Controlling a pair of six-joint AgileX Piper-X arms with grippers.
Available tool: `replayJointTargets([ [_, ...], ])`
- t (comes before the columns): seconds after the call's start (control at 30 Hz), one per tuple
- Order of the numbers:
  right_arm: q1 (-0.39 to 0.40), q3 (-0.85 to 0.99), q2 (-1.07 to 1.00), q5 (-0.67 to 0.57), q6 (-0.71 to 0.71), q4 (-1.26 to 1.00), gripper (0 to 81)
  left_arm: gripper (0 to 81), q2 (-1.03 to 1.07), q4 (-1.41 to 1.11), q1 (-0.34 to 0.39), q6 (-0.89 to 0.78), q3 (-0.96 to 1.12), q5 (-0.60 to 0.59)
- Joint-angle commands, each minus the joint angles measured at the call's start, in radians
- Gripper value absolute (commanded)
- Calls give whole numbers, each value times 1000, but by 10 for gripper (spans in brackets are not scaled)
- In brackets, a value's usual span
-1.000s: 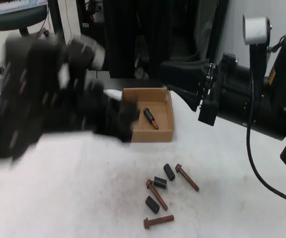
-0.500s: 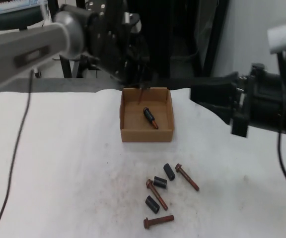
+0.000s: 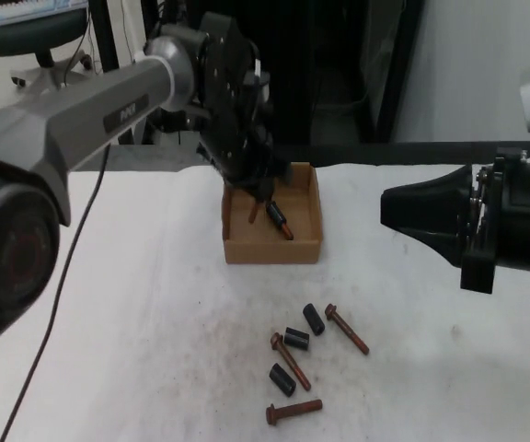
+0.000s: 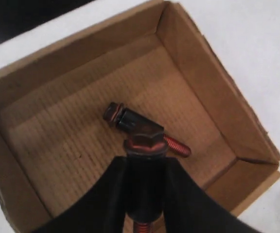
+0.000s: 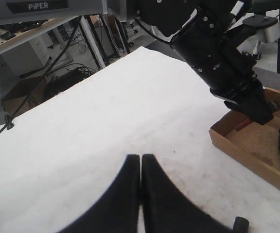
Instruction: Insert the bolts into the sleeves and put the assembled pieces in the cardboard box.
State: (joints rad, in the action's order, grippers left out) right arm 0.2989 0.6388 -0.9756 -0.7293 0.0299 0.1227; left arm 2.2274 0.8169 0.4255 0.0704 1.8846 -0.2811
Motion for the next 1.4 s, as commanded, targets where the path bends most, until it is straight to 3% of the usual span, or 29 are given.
replayJointTargets([
  [0.0, -6, 3, 8, -9, -8, 8, 8, 3, 1, 12, -2, 8, 15, 17],
  [0.33, -6, 3, 8, -9, -8, 31, 8, 3, 1, 17, -2, 38, 15, 113],
  [0.7, -6, 3, 8, -11, -8, 38, 8, 1, 1, 2, -2, 42, 15, 115],
  [0.8, -6, 3, 8, -11, -8, 38, 8, 65, 1, 2, -2, 45, 15, 115],
  [1.0, -6, 3, 8, -41, -8, 38, 8, 350, 1, 2, -2, 64, 15, 115],
  [1.37, -6, 3, 8, -41, -23, 73, 8, 368, -25, 26, -2, 50, 17, 115],
])
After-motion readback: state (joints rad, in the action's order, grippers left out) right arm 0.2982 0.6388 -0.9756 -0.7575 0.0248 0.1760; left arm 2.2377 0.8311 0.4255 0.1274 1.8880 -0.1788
